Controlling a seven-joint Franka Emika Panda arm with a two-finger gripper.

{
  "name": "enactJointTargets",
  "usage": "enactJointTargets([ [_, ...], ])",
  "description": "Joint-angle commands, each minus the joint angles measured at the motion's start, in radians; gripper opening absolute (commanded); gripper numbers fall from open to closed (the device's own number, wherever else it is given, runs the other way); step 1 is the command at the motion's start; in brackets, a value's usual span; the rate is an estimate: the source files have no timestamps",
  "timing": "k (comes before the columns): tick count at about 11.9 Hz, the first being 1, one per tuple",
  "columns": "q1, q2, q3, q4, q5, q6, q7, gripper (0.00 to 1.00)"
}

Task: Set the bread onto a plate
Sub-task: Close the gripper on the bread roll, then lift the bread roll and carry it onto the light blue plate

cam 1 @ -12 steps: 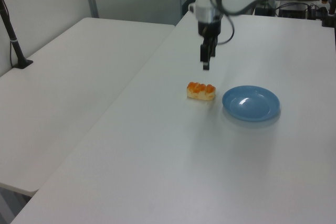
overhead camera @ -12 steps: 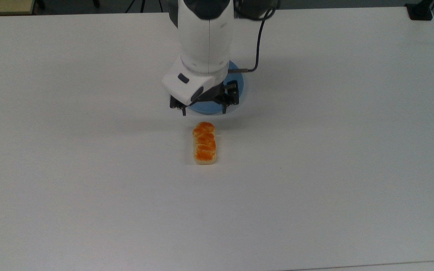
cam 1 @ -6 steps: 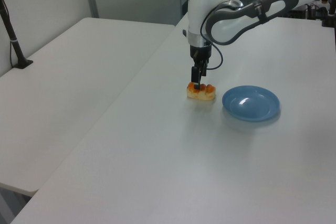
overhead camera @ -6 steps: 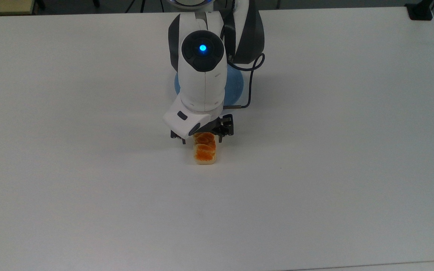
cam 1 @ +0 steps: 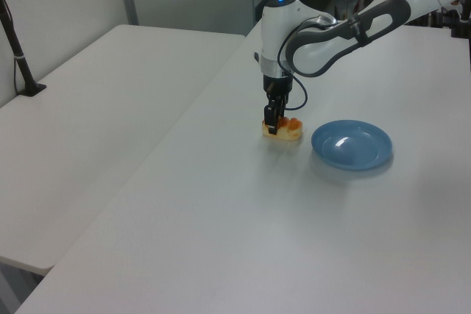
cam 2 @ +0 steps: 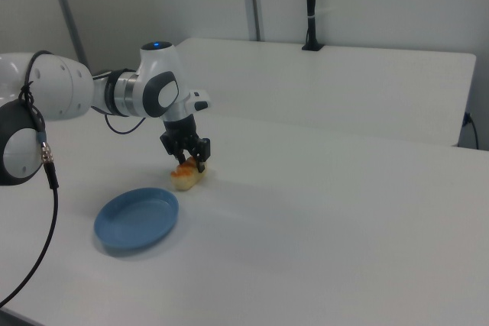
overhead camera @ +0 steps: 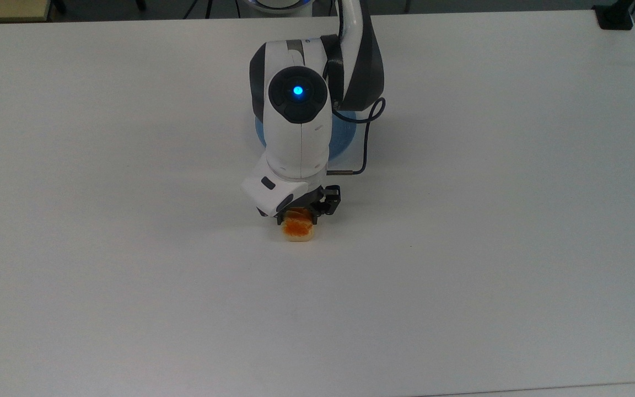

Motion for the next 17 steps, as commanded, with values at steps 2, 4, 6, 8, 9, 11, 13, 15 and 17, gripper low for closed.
enactJointTargets([
  [2,0.007,-0.106,-0.007,-0.074,-0.009,0.002,0.076,0.5],
  [4,0.007,-0.227,-0.005,-0.206,-0.007,0.0,0.071,0.5],
  [6,0.007,-0.327,-0.001,-0.322,-0.009,0.005,0.057,0.51],
  [8,0.004,-0.449,0.001,-0.462,-0.003,0.014,-0.005,0.51],
  [9,0.005,-0.503,0.001,-0.532,0.004,0.022,-0.032,0.51],
  [11,0.019,-0.575,0.002,-0.684,0.004,0.101,-0.035,0.5],
  [13,0.026,-0.599,0.004,-0.767,0.004,0.172,-0.035,0.5],
  [15,0.034,-0.594,0.004,-0.817,0.005,0.25,-0.017,0.5],
  [17,0.048,-0.579,0.004,-0.821,0.008,0.261,0.031,0.51],
])
